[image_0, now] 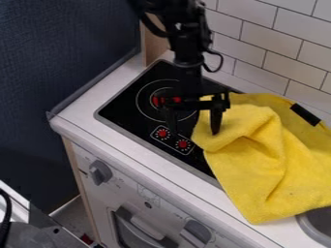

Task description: Unfold the cloth from the right to the left

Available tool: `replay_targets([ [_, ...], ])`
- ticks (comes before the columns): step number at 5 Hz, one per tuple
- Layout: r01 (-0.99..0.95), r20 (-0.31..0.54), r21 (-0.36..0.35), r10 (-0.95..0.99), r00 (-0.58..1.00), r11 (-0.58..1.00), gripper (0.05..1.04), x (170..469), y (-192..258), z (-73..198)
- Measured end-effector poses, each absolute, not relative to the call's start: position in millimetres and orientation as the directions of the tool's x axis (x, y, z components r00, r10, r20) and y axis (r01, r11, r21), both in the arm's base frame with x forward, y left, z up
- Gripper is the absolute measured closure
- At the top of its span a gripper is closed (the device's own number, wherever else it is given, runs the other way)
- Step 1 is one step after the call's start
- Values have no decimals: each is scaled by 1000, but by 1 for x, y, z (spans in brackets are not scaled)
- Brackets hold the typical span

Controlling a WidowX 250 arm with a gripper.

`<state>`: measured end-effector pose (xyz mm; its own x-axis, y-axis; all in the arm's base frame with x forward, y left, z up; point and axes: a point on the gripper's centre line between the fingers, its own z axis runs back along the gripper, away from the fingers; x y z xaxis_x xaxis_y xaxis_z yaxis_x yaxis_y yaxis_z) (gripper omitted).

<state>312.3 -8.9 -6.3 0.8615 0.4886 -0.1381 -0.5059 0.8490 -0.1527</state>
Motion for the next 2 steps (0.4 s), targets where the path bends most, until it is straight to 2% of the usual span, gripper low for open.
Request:
replay_targets([
  [1, -461, -136, -204, 442, 887, 863, 83, 316, -10, -20],
  [2, -468, -143, -225, 446, 884, 855, 137, 318, -6, -23],
])
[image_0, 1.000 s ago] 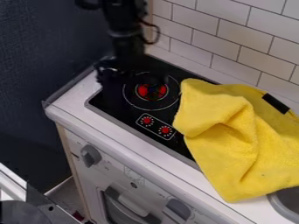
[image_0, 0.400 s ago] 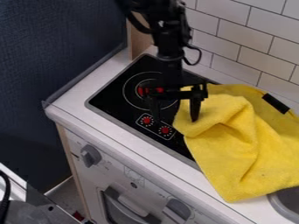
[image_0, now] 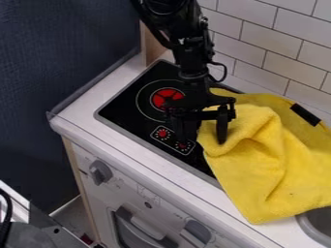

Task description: Unfold the cloth from the right to the left

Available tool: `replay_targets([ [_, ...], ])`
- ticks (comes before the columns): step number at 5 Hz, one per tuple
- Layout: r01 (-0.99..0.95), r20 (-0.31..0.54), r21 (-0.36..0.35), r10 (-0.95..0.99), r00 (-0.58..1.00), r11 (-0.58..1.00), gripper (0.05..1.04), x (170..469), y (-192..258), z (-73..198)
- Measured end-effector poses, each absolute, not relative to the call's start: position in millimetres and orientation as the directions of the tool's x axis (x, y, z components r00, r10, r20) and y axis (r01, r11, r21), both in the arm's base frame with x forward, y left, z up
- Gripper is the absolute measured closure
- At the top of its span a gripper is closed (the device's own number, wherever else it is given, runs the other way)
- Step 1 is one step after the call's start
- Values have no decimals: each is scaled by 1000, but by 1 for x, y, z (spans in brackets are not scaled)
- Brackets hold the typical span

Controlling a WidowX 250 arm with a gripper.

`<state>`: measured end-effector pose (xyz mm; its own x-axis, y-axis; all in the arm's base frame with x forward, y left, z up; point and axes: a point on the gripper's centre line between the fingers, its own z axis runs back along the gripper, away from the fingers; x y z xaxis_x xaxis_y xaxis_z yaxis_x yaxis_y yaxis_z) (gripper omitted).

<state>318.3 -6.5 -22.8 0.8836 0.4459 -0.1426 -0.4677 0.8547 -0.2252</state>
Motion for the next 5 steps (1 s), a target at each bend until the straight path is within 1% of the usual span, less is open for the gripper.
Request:
replay_targets([
  [2, -445, -149, -198, 422, 894, 873, 729, 318, -4, -23],
  [3, -441, -160, -184, 416, 895, 878, 936, 315, -3, -20],
  [4, -425, -116, -181, 410, 905, 887, 1031, 317, 4, 10],
  [5, -423, -138, -184, 403, 905, 887, 1032, 311, 27, 22],
])
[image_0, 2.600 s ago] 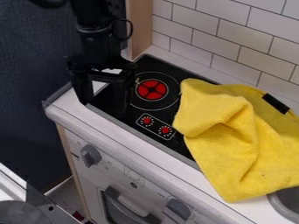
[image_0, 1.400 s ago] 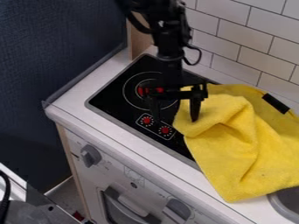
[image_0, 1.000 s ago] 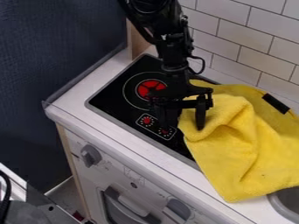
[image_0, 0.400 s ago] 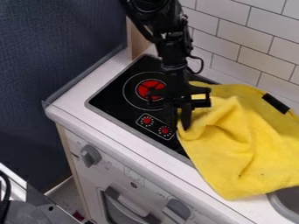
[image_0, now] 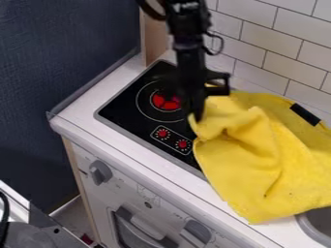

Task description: Unfold the cloth from the right to the left

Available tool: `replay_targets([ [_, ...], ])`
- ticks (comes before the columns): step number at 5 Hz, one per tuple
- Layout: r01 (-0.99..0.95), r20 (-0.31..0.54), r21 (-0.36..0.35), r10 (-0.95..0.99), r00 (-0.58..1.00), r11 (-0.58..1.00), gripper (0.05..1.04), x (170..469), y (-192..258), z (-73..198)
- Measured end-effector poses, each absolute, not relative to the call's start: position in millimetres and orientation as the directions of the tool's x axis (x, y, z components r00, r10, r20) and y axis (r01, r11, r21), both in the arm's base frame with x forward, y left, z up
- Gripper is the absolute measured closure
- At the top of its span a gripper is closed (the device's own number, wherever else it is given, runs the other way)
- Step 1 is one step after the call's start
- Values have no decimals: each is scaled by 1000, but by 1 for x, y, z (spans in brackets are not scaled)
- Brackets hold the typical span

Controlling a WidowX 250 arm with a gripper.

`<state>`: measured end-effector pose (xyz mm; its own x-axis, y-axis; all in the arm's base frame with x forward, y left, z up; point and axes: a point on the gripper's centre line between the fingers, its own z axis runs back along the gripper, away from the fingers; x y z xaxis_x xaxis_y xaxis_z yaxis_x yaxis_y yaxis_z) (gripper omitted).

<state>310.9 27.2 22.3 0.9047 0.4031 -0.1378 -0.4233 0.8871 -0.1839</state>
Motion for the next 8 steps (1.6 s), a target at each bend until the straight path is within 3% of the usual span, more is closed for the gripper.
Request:
replay_targets([
  [2, -403, -124, -130, 388, 913, 906, 1032, 311, 88, 40],
  [4, -355, -113, -33, 349, 930, 934, 1032, 314, 139, 36],
  [5, -346, -31, -9, 345, 938, 938, 1032, 318, 155, 33],
  [7, -354, -1, -28, 355, 935, 935, 1014, 325, 173, 17],
  [8, -367, -16, -74, 367, 930, 927, 870, 320, 167, 12],
])
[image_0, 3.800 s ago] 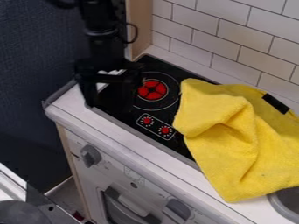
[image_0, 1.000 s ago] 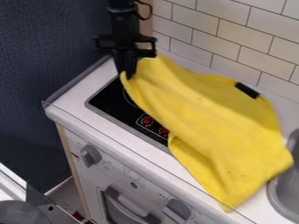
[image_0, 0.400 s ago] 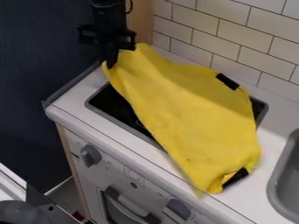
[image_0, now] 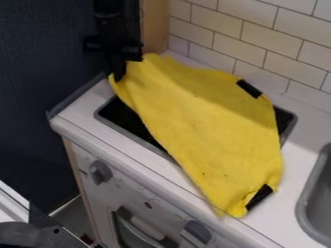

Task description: Unfold the cloth from the right to the left

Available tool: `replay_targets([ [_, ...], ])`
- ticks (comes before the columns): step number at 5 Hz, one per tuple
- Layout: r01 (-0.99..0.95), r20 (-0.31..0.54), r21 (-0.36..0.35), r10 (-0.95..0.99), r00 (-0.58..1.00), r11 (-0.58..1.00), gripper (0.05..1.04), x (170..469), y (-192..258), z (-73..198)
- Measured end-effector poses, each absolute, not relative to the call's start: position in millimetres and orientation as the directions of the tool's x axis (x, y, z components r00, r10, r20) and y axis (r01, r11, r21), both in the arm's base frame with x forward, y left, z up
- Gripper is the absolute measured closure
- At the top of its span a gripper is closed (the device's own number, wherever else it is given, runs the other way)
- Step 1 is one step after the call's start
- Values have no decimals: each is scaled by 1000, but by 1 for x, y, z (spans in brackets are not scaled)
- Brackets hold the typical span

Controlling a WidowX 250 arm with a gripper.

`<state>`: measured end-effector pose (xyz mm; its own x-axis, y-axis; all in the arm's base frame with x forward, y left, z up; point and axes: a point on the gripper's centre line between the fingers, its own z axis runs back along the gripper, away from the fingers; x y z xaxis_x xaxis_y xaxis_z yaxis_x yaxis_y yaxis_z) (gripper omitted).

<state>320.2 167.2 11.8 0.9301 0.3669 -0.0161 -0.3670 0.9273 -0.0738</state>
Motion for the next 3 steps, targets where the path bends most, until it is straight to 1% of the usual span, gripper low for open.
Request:
replay_targets([
  [1, -415, -30, -57, 414, 910, 908, 622, 313, 164, 20],
  [2, -557, -122, 106, 567, 815, 824, 311, 296, 163, 24],
  [3, -593, -124, 182, 616, 778, 785, 82, 285, 168, 20],
])
